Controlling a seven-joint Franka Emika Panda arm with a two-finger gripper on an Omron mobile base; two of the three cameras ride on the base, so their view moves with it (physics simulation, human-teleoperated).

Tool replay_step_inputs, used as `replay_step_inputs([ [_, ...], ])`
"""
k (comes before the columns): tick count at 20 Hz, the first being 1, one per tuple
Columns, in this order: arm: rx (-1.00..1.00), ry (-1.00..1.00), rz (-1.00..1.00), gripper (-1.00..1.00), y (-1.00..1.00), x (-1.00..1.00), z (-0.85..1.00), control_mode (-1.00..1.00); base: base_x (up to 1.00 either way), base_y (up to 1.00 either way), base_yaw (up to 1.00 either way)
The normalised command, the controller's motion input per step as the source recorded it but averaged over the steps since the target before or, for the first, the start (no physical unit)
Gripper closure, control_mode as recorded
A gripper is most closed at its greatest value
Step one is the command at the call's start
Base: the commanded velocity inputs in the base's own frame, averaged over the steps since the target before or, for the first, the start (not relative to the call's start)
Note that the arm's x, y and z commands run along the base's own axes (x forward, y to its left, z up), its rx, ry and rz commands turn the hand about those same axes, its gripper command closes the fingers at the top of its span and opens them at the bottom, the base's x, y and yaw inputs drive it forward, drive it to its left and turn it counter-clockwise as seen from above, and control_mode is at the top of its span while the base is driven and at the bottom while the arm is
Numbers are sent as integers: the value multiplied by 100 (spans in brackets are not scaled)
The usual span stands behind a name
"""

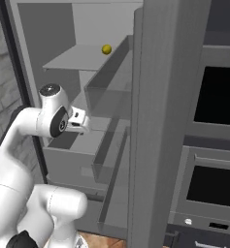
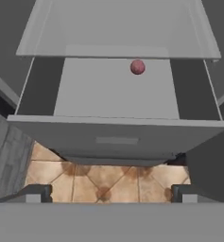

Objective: Fully open the fridge drawer.

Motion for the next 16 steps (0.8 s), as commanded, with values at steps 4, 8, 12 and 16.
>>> replay_step_inputs([
  [4, 0, -9, -5, -100, 13, 27, -37, -100, 0, 0, 0],
  [8, 0, 0, -12, -100, 18, 23, -6, -100, 0, 0, 0],
  [12, 0, 0, -11, -100, 10, 26, 0, -100, 0, 0, 0],
  [16, 0, 2, -2, -100, 0, 28, -12, -100, 0, 0, 0],
])
